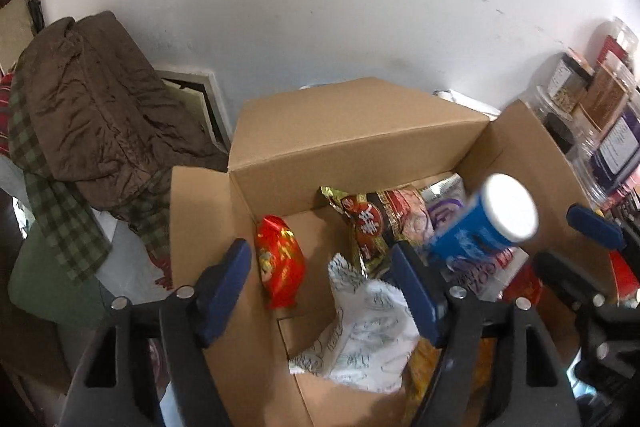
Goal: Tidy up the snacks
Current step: 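Lower both packets into the box and open the left and right tools, then move both tools back from the box toward the Dove box and lollipop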
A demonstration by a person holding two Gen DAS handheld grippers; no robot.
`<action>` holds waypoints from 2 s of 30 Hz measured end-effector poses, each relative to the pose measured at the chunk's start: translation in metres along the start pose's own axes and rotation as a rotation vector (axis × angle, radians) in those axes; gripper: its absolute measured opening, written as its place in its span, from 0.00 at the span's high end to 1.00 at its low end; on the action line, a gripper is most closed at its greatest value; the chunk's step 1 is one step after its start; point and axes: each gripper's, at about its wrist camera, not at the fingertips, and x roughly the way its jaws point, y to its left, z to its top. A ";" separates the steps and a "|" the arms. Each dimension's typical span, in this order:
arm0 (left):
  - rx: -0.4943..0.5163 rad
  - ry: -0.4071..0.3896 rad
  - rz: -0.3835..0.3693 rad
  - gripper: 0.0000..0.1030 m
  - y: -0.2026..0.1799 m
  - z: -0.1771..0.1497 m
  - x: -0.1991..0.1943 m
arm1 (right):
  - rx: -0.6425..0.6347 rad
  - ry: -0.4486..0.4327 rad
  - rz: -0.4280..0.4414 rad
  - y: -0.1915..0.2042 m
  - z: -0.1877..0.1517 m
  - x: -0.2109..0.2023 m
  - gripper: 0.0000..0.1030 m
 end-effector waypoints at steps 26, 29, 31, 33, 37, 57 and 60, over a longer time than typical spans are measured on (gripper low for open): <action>0.077 -0.211 -0.148 0.29 -0.048 -0.075 -0.159 | -0.026 -0.113 -0.066 0.004 -0.058 -0.142 0.32; 0.085 -0.216 -0.154 0.29 -0.054 -0.088 -0.164 | -0.038 -0.101 -0.072 0.006 -0.069 -0.143 0.32; 0.093 -0.224 -0.154 0.29 -0.059 -0.096 -0.167 | -0.046 -0.092 -0.069 0.005 -0.077 -0.143 0.33; 0.090 -0.229 -0.149 0.29 -0.063 -0.103 -0.168 | -0.054 -0.081 -0.064 0.004 -0.083 -0.141 0.33; 0.087 -0.220 -0.164 0.29 -0.071 -0.116 -0.165 | -0.084 -0.052 -0.068 -0.001 -0.098 -0.130 0.33; 0.031 -0.060 -0.167 0.29 -0.104 -0.149 -0.094 | -0.256 0.089 0.118 -0.030 -0.128 -0.062 0.33; 0.024 -0.042 -0.179 0.29 -0.103 -0.149 -0.088 | -0.318 0.098 0.168 -0.029 -0.128 -0.052 0.33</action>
